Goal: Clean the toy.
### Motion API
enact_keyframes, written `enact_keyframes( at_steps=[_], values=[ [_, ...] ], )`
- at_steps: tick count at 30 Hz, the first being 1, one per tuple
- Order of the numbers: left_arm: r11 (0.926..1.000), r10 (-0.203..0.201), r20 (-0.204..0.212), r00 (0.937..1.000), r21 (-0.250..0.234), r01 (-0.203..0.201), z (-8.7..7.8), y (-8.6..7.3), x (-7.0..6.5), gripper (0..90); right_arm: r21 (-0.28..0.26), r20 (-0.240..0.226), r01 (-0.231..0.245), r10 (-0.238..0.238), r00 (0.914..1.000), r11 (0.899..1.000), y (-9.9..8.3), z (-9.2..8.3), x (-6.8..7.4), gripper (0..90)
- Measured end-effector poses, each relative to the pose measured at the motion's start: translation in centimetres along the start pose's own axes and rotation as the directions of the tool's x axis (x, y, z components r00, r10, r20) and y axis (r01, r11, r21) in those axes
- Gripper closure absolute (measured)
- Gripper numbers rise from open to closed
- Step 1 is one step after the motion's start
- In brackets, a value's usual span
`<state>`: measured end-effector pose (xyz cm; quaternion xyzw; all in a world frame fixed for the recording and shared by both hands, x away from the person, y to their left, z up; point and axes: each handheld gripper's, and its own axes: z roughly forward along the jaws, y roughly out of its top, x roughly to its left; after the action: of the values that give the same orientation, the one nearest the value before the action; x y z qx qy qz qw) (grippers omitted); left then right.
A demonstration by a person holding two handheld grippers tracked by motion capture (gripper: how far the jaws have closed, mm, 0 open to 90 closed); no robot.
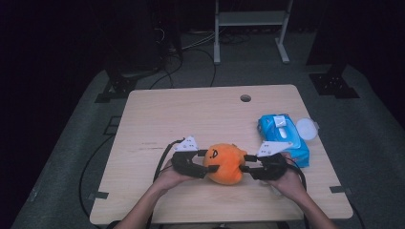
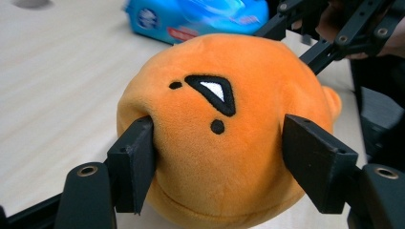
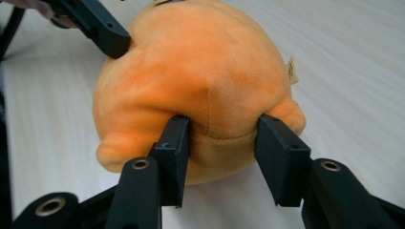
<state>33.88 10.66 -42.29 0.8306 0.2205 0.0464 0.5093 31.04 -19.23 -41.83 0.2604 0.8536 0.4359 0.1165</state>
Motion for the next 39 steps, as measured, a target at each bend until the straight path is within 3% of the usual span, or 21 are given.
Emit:
enact_keyframes(
  at_steps=[3,6,9,11,21,29,39],
  values=[
    [0.9995,-0.027,-0.048,0.9985,-0.014,0.027,-0.7,0.0,1.0,30.0,-0.016,0.013,0.007,-0.007,0.9999,1.0,1.4,1.1,-0.4,56.3],
    [0.9992,-0.035,-0.095,0.9948,0.014,0.036,-0.7,-0.5,1.4,27.9,-0.005,0.035,0.03,-0.03,0.999,1.0,2.6,2.4,-1.1,56.6],
    [0.9988,-0.041,-0.106,0.9936,0.024,0.044,-0.6,-1.3,1.5,23.8,0.02,0.037,0.03,-0.031,0.9988,0.999,2.7,3.7,-2.0,55.5],
    [0.9986,-0.046,-0.107,0.9932,0.021,0.048,-0.7,-1.4,1.5,21.8,0.005,0.017,-0.001,0.001,0.9999,1.0,2.5,3.6,-2.5,52.6],
    [0.9999,-0.011,-0.165,0.9863,0.007,0.012,-1.9,-1.3,1.1,11.7,-0.027,0.048,-0.065,0.066,0.9966,0.998,0.9,0.6,-4.3,44.2],
    [0.9995,-0.032,-0.206,0.9781,-0.002,0.033,-3.4,-2.3,1.1,8.7,-0.036,0.084,-0.09,0.093,0.9922,0.995,-0.5,-2.1,-4.7,41.4],
    [0.9988,-0.043,-0.24,0.9699,0.012,0.047,-5.1,-3.6,1.2,8.3,-0.03,0.102,-0.102,0.105,0.9892,0.994,-1.9,-3.8,-5.0,39.9]
  ],
)
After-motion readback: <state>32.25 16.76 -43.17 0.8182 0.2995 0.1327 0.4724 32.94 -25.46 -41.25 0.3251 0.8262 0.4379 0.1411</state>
